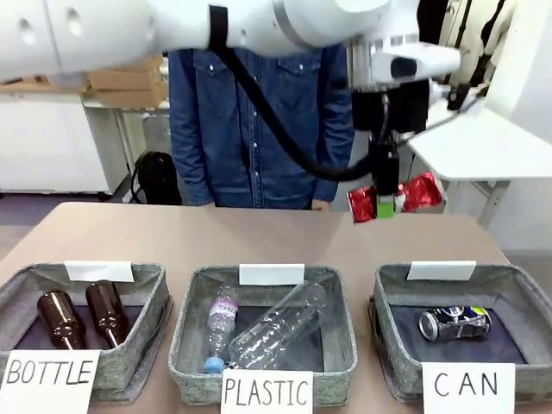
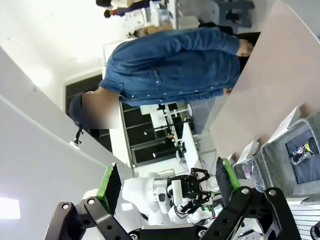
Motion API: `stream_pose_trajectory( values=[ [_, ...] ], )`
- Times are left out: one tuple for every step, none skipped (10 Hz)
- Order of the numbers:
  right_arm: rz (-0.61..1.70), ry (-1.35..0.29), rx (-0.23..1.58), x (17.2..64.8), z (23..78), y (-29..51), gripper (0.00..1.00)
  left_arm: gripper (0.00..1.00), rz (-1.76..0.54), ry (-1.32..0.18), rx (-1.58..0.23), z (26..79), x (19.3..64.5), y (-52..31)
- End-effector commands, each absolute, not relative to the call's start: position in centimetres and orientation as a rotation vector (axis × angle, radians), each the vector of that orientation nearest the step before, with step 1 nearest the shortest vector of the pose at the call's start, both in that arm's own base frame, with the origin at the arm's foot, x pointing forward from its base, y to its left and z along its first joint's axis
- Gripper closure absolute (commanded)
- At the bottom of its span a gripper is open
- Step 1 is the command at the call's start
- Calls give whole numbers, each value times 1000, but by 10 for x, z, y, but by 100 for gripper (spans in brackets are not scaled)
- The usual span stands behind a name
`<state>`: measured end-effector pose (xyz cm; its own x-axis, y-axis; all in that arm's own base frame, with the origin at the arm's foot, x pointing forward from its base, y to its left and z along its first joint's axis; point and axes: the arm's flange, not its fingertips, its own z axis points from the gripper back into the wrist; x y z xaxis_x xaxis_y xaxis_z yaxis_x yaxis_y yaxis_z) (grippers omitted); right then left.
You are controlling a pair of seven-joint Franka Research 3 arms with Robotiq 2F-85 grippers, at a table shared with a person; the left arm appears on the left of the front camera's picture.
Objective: Sort the can waste into the basket.
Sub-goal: Pick up the can waste from the table and place it in the right Fabric basket.
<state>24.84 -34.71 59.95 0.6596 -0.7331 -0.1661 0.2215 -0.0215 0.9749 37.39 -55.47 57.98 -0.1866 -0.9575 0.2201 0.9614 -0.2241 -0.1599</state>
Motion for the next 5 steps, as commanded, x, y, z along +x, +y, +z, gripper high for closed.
stream_pose_trajectory(
  values=[
    [-806,-460,1391,245,601,-346,0,54,-1788,4,-298,576,363,-561],
    [-806,-460,1391,245,601,-346,0,54,-1712,-135,-394,555,330,-582],
    [-806,-460,1391,245,601,-346,0,54,-1722,-192,-349,535,306,-598],
    [-806,-460,1391,245,601,-346,0,54,-1733,-270,-343,517,282,-608],
    [-806,-460,1391,245,601,-346,0,54,-1742,-303,-315,502,265,-613]
  ],
)
